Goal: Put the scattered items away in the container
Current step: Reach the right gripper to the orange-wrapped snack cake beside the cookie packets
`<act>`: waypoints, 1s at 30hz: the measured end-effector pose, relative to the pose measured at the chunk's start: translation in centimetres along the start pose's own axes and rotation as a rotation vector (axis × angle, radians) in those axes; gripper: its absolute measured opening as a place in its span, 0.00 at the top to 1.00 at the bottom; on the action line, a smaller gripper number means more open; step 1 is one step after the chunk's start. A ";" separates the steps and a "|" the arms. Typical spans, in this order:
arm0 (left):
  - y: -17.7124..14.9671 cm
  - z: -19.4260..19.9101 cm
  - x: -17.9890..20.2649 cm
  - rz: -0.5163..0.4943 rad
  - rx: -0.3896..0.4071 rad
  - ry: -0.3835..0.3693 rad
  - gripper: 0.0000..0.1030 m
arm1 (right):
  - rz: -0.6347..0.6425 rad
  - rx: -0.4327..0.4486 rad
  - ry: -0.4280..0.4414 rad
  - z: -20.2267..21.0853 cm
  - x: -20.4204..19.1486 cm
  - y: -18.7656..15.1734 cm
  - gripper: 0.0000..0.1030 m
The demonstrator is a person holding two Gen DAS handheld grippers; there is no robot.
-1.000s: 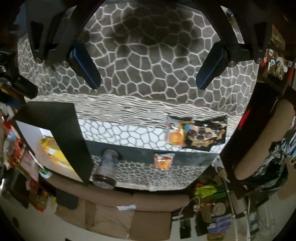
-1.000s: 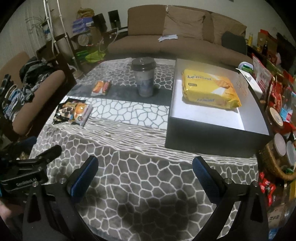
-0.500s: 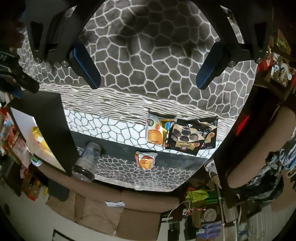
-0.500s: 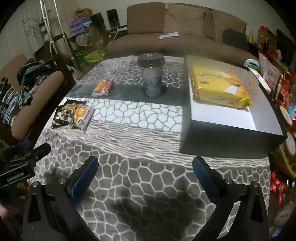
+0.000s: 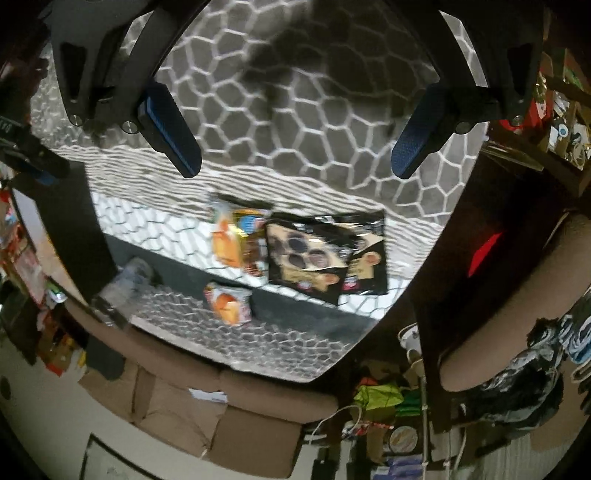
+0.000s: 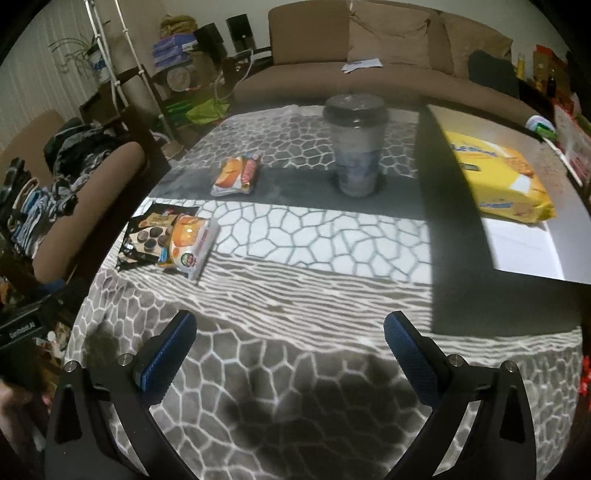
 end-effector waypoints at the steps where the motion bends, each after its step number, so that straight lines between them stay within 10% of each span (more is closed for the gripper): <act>1: 0.1 -0.5 -0.5 0.005 -0.004 -0.007 0.00 | -0.003 -0.003 0.004 -0.6 -0.1 0.1 0.00; 30: 5.7 -9.4 -4.7 0.133 -0.040 -0.077 0.00 | -0.063 0.002 0.231 -11.8 -6.8 5.5 0.00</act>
Point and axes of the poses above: each gripper's, at about its wrist camera, not at the fingertips, and z roughly against the way its jaws point, x to its right, y to its top, the point moved 7 cm from there along -z, roughly the way its jaws point, and after that the axes turned 12 degrees about z, right-handed, at the moved point
